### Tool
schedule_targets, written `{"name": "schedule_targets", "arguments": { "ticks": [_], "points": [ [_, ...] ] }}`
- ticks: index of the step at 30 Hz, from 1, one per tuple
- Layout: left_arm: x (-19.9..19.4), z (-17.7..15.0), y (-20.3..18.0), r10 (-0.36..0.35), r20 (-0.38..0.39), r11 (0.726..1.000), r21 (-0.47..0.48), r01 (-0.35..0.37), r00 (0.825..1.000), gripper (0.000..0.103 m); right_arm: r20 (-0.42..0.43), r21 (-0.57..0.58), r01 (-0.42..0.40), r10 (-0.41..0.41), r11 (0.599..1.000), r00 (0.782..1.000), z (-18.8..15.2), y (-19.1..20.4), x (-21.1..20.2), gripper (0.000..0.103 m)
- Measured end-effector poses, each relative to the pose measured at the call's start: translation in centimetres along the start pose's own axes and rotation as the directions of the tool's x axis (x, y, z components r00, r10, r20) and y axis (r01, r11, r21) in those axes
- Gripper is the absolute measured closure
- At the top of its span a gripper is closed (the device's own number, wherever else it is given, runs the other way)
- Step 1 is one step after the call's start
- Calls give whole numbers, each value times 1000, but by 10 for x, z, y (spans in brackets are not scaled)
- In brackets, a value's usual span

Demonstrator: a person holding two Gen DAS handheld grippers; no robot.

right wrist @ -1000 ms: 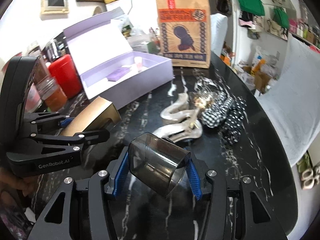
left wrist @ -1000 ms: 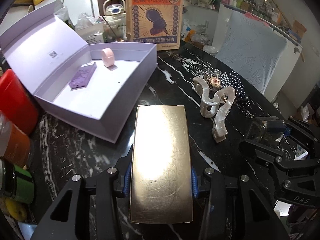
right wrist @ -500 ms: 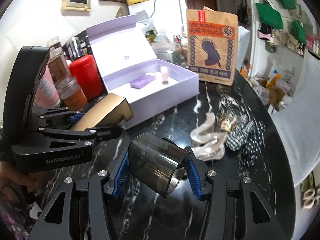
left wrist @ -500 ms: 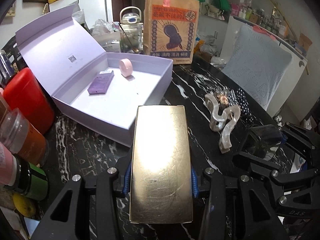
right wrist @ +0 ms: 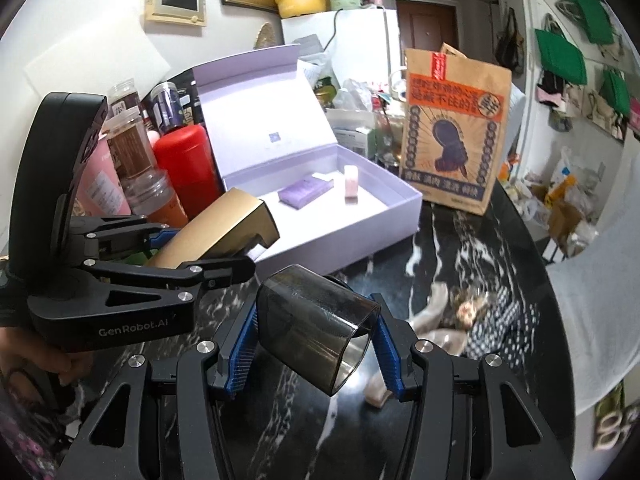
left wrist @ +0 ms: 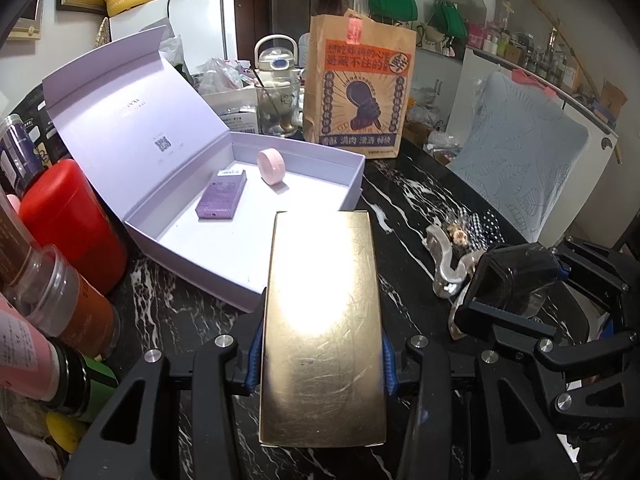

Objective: Organize rigid objects
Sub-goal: 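Carry the gold box and glass cup over the lavender box with both tools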

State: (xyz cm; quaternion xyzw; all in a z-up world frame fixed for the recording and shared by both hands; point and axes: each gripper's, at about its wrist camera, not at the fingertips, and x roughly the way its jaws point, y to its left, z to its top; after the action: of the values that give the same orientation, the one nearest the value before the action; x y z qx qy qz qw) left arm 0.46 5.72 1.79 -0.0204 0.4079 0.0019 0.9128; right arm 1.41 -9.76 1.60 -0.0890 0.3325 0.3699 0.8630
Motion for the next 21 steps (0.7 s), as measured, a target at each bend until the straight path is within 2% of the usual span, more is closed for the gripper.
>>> {"name": "schedule_targets", "arguments": {
  "ticks": [21],
  "points": [
    [10, 45, 39, 51, 42, 998, -24, -50, 998, 59, 25, -83, -32, 34, 996, 999, 59, 2, 35, 51]
  ]
}}
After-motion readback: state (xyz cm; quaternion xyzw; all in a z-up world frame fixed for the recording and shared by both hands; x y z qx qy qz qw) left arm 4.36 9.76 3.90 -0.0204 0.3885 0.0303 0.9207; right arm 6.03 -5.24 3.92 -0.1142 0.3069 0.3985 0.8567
